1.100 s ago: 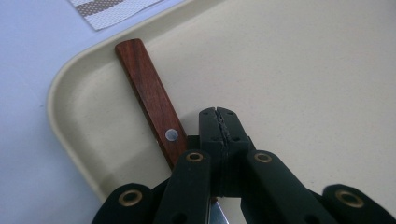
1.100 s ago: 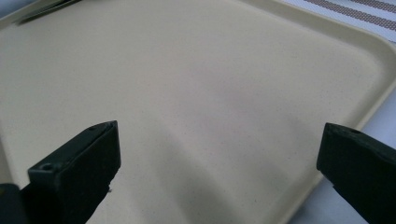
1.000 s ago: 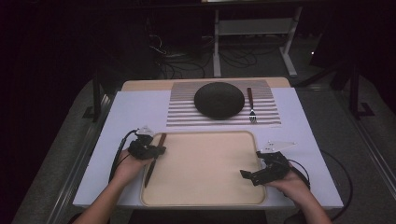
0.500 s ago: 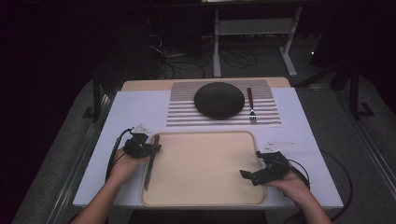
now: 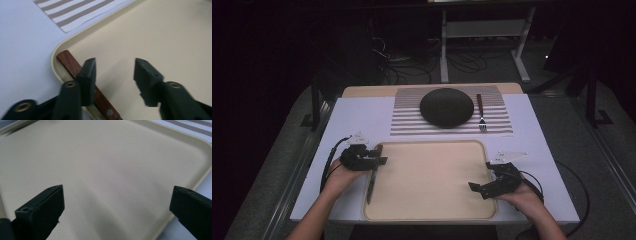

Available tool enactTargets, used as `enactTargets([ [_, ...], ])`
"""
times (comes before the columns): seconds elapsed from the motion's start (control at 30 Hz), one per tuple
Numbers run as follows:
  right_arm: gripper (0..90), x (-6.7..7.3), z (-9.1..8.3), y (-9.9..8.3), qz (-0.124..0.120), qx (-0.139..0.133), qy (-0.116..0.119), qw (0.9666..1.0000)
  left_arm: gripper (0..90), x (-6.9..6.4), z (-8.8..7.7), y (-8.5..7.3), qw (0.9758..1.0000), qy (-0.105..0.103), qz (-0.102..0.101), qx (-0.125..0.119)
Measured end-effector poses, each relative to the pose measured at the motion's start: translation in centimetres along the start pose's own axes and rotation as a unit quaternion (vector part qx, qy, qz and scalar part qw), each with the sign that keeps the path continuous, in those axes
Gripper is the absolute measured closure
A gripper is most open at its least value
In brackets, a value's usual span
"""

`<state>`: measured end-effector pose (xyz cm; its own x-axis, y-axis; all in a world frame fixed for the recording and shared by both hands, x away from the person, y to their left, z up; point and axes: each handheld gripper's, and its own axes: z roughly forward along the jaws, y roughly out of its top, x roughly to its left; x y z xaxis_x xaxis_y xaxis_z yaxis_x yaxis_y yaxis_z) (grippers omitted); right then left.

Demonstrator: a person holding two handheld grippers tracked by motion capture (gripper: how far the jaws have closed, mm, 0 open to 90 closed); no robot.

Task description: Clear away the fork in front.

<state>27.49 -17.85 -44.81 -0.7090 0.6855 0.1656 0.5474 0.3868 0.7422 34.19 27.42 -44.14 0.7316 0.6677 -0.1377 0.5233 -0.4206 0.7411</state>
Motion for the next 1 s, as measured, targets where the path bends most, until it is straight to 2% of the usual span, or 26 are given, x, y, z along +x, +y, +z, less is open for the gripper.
enactTargets([
  [0.1,0.0,0.0,0.0,0.0,0.000,0.000,0.000,1.0000,40.8,-0.2,-0.6,-0.3,0.9996,-0.015,0.013,-0.019],
  [0.3,0.0,-0.1,0.1,0.0,0.004,0.002,-0.002,1.0000,23.6,-0.7,-1.3,-1.2,0.9983,-0.033,0.038,-0.030],
  [0.57,0.0,-0.2,0.2,0.0,0.003,0.004,-0.002,1.0000,2.8,-1.2,-1.7,-2.3,0.9980,-0.040,0.039,-0.030],
  [0.63,0.0,-0.2,0.3,0.0,0.004,0.003,-0.003,1.0000,1.3,-1.4,-1.6,-2.5,0.9980,-0.041,0.038,-0.031],
  [0.77,0.0,-0.4,0.5,0.0,0.009,0.005,-0.007,0.9999,0.0,-1.8,-1.4,-2.7,0.9977,-0.041,0.050,-0.020],
  [1.0,0.0,-0.6,0.2,0.7,0.007,0.007,-0.014,0.9998,0.0,-2.2,-0.9,-2.8,0.9977,-0.047,0.050,-0.002],
])
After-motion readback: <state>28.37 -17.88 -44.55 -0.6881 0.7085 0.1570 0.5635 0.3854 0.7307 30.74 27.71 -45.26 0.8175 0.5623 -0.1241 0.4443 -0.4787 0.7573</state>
